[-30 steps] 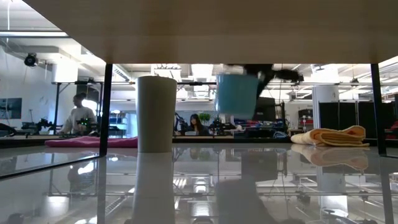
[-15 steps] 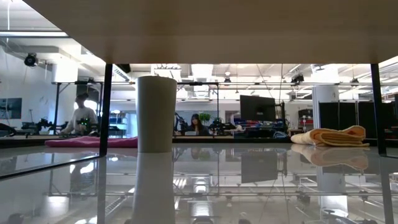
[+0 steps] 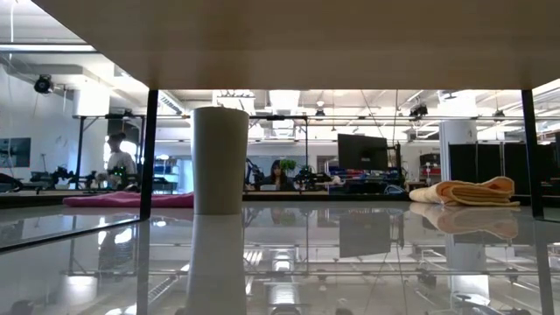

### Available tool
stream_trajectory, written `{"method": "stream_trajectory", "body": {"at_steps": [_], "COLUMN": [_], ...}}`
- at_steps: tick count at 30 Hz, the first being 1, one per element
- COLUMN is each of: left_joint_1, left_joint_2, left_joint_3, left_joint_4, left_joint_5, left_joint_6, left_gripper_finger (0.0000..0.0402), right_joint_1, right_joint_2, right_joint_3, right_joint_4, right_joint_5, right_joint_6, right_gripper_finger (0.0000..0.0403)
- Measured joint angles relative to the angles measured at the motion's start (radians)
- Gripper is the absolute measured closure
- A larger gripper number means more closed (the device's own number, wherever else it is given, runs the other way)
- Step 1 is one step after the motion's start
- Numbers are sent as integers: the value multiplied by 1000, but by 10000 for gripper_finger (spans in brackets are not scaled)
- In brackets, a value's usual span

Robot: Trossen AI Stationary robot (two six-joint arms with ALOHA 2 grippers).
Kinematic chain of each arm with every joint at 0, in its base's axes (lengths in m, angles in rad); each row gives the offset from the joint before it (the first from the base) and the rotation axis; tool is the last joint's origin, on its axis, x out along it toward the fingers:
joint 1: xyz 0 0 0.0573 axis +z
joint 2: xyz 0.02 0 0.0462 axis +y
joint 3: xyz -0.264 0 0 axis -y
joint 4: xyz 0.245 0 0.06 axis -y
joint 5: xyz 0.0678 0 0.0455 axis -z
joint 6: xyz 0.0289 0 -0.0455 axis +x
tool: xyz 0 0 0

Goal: Stack small to large cups/mugs on shelf
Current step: Put the blue mug on the shelf

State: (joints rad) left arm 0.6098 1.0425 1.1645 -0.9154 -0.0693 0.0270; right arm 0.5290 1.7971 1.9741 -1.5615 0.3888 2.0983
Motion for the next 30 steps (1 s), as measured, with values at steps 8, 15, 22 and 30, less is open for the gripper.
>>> {"method": "stream_trajectory", "body": {"at_steps": [8, 15, 22, 30], "left_joint_1": [0, 0, 0, 0], "left_joint_2": [9, 25, 34, 53], "left_joint_3": [-5, -7, -8, -8], "left_joint_4": [-10, -10, 2, 15], "left_joint_5": [10, 12, 47, 79], "left_joint_6": [4, 14, 57, 59], "left_gripper_finger": [345, 345, 345, 345], "right_joint_1": [32, 50, 49, 54], "right_joint_2": [167, 233, 231, 217], "right_joint_3": [189, 257, 207, 164], "right_joint_4": [-13, -10, -7, -9], "right_joint_5": [2, -51, -83, -178], "right_joint_6": [91, 133, 139, 143], "right_gripper_finger": [379, 380, 380, 380]}}
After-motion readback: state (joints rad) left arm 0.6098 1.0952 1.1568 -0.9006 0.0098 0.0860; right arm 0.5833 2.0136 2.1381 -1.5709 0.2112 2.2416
